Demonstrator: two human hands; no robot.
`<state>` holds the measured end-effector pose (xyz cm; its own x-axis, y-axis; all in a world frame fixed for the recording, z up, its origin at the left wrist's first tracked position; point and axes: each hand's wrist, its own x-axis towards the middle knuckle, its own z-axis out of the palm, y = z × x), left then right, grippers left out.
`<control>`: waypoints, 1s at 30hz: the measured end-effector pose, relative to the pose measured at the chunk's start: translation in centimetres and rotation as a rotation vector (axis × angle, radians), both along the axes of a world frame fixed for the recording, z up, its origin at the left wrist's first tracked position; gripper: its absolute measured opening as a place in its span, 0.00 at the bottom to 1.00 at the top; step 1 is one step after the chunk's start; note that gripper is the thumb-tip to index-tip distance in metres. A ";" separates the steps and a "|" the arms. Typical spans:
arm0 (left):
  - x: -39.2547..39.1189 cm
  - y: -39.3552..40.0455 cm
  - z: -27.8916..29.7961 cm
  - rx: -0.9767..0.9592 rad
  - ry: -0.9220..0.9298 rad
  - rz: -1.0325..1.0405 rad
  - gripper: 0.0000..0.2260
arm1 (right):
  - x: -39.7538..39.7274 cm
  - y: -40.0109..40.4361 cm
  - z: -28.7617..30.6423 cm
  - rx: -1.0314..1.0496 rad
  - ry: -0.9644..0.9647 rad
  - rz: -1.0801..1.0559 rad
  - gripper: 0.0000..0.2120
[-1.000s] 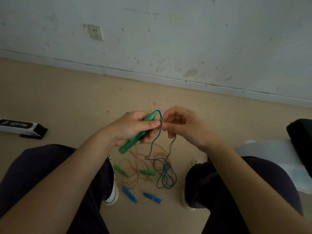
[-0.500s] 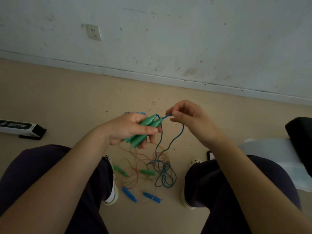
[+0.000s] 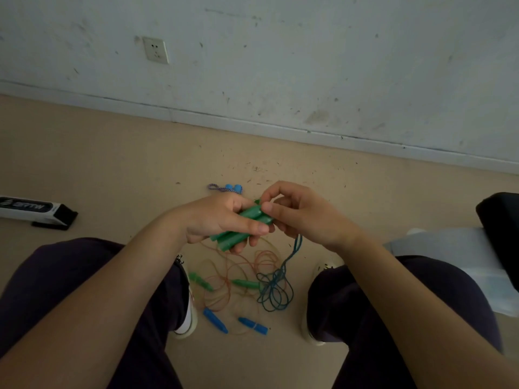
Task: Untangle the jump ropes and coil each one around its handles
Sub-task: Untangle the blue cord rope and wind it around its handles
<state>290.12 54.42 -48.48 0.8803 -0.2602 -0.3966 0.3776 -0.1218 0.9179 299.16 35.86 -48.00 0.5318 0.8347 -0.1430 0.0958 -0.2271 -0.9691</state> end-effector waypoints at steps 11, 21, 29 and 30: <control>0.1 0.0 0.1 0.055 -0.022 0.058 0.16 | 1.2 -0.8 0.6 0.068 0.018 -0.201 0.06; 1.0 0.7 -0.3 -0.001 -0.241 0.706 0.08 | 2.5 -1.0 0.0 0.014 -0.145 -0.464 0.03; 0.5 0.1 -0.5 0.530 -0.070 0.124 0.15 | 0.7 -0.2 0.6 -0.080 -0.243 -0.153 0.01; 0.3 -0.3 -0.4 0.521 -0.040 0.038 0.16 | 0.5 -0.1 0.7 -0.070 -0.252 -0.136 0.01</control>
